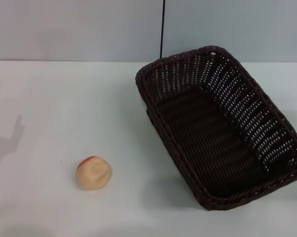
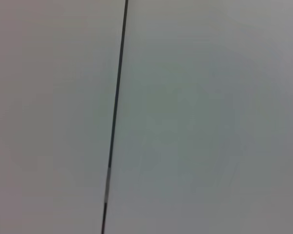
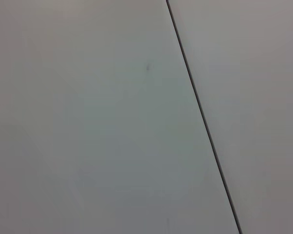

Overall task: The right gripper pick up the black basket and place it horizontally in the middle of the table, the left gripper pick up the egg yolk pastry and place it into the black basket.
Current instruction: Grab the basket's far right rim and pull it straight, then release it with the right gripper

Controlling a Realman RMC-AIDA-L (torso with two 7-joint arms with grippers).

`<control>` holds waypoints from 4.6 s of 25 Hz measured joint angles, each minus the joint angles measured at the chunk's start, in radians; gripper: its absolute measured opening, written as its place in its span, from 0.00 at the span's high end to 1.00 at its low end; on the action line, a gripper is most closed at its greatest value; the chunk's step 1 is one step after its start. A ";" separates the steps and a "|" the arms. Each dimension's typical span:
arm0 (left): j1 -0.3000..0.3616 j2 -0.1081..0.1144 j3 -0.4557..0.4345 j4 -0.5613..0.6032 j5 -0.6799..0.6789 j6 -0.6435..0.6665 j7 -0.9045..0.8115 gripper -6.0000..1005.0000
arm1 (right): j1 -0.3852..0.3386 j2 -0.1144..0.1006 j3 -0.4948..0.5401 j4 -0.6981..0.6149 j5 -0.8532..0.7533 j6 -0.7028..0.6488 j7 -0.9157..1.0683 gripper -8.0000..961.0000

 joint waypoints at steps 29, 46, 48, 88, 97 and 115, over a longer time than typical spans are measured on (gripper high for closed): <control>0.038 -0.006 0.013 -0.025 0.010 0.092 -0.021 0.21 | 0.339 -0.217 0.090 -1.094 -1.729 -0.285 1.811 0.36; 0.065 -0.003 0.031 -0.022 0.008 0.111 -0.021 0.21 | 0.498 -0.119 -0.209 -0.782 -1.788 0.018 1.874 0.37; 0.066 -0.003 0.031 -0.020 0.007 0.111 -0.021 0.21 | 0.499 -0.102 -0.231 -0.771 -1.790 0.058 1.874 0.38; 0.156 -0.002 0.063 -0.014 0.010 0.211 -0.011 0.22 | 0.662 -0.092 -0.352 -0.864 -1.729 0.070 1.363 0.86; 0.208 -0.004 0.086 -0.019 0.010 0.268 -0.011 0.22 | 0.748 -0.089 -0.451 -0.719 -1.739 0.154 1.200 0.86; 0.211 -0.003 0.090 -0.021 0.008 0.282 -0.017 0.23 | 0.748 -0.002 -0.651 -0.624 -1.637 0.451 1.129 0.84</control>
